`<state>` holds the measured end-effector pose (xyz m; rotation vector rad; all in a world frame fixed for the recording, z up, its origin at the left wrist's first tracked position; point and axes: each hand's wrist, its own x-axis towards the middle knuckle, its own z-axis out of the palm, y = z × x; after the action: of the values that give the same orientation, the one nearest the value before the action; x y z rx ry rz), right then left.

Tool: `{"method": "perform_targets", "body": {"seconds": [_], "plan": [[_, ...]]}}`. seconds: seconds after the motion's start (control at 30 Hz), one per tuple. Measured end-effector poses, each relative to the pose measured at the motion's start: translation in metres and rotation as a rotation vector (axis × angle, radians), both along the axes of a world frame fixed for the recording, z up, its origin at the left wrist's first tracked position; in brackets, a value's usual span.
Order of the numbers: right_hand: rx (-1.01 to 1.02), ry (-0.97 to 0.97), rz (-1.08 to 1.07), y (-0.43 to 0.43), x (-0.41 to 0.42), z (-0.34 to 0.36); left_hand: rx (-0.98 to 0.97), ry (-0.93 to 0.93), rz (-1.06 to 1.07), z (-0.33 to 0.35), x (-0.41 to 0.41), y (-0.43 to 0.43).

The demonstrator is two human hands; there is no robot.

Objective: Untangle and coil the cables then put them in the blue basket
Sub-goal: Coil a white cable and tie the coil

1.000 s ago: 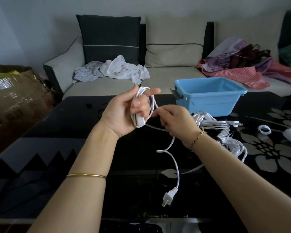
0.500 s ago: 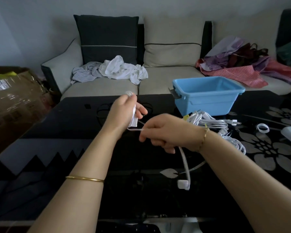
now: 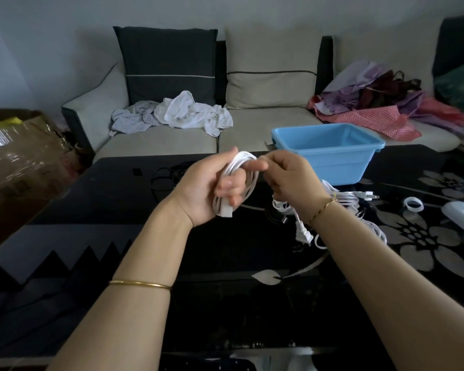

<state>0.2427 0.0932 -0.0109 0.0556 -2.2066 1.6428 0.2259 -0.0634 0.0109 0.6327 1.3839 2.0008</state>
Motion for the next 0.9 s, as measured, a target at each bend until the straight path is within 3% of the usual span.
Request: {"method": "perform_targets", "body": {"seconds": [0.1,0.17,0.3,0.43,0.57,0.63,0.7,0.8,0.9], "plan": [[0.118,-0.044,-0.02,-0.012,0.004,-0.018,0.301,-0.172,0.02,0.004,-0.005,-0.004],[0.24,-0.159,0.074,-0.022,0.009,-0.026,0.367,-0.203,0.125,0.005,-0.008,-0.006],[0.464,-0.274,0.285,-0.047,0.02,-0.03,0.255,-0.091,0.438,-0.003,-0.012,-0.001],[0.751,-0.198,0.246,-0.056,0.031,-0.024,0.094,0.037,0.664,-0.01,-0.022,-0.001],[0.997,-0.019,0.181,-0.059,0.037,-0.011,-0.236,0.22,0.694,-0.019,-0.018,0.005],[0.992,0.057,0.141,-0.054,0.037,-0.001,-0.377,0.293,0.632,-0.024,-0.015,0.006],[0.861,0.116,0.1,-0.043,0.036,0.009,-0.453,0.365,0.547,-0.025,-0.011,0.005],[0.634,0.159,0.091,-0.031,0.037,0.016,-0.511,0.428,0.466,-0.019,-0.005,0.008],[0.617,0.172,0.052,-0.025,0.035,0.014,-0.521,0.408,0.424,-0.012,-0.001,0.014]]}}
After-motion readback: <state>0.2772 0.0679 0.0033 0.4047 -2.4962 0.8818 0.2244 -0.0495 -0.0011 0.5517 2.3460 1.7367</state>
